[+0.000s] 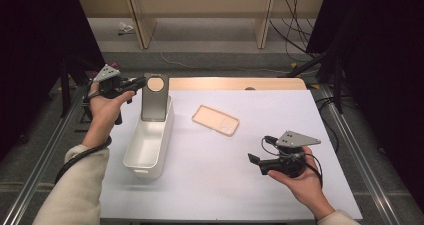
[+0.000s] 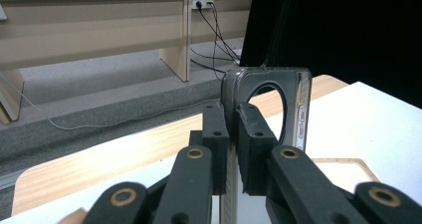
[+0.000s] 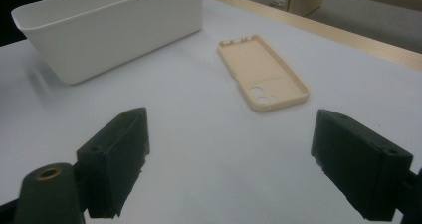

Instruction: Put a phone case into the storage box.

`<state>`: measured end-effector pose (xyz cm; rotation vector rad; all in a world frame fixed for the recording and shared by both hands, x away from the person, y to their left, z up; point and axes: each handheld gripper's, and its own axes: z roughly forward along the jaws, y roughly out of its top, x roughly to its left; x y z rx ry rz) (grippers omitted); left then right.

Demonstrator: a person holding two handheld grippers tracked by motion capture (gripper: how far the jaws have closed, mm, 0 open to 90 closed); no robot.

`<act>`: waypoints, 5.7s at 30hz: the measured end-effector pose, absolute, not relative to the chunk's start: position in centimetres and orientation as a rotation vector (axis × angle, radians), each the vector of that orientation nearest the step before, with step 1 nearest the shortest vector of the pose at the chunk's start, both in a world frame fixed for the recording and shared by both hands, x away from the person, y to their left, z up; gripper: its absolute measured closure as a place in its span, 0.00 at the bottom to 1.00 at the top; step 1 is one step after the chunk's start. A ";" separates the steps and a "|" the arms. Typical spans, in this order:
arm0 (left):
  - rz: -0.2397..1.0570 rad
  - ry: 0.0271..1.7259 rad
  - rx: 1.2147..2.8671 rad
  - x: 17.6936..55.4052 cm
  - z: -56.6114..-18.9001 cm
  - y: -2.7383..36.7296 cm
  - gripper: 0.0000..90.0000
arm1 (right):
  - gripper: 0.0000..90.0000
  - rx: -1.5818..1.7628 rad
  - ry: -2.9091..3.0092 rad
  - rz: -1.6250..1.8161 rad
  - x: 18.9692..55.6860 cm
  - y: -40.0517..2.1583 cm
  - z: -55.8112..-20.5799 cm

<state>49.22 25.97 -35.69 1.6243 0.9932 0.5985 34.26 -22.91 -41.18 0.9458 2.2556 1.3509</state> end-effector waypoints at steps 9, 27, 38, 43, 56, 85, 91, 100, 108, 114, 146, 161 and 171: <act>0.591 1.005 1.622 49.8 -36.2 25.7 0.93 | 0.18 0.948 2.253 1.352 34.3 -22.9 -41.2; 0.588 1.022 1.632 50.5 -36.7 25.6 0.93 | 0.18 0.948 2.253 1.352 34.3 -22.9 -41.2; 0.589 1.049 1.641 51.0 -37.3 25.9 0.93 | 0.18 0.948 2.254 1.352 34.3 -22.9 -41.2; 0.590 1.055 1.650 51.1 -37.5 25.9 0.93 | 0.18 0.942 2.255 1.352 34.3 -22.9 -41.2; 0.578 1.072 1.659 51.6 -38.1 26.0 0.93 | 0.18 0.942 2.256 1.352 34.3 -22.9 -41.2; 0.566 1.103 1.684 52.4 -39.1 25.8 0.93 | 0.18 0.939 2.257 1.356 34.3 -22.8 -41.2; 0.563 1.113 1.688 52.6 -39.3 25.8 0.92 | 0.18 0.940 2.257 1.358 34.3 -22.8 -41.2; 0.559 1.126 1.699 52.8 -39.7 25.8 0.92 | 0.18 0.940 2.261 1.356 34.3 -22.8 -41.2; 0.556 1.141 1.709 53.0 -40.1 25.7 0.92 | 0.18 0.941 2.260 1.357 34.3 -22.8 -41.2; 0.557 1.146 1.713 53.1 -40.2 25.7 0.92 | 0.18 0.942 2.260 1.358 34.3 -22.8 -41.3; 0.594 1.192 1.745 53.5 -40.9 25.9 0.91 | 0.18 0.941 2.263 1.357 34.3 -22.8 -41.3; 0.652 1.219 1.777 53.9 -41.1 25.6 0.89 | 0.18 0.940 2.265 1.358 34.3 -22.8 -41.3; 0.675 1.229 1.799 54.2 -41.3 25.5 0.89 | 0.18 0.939 2.266 1.357 34.3 -22.8 -41.3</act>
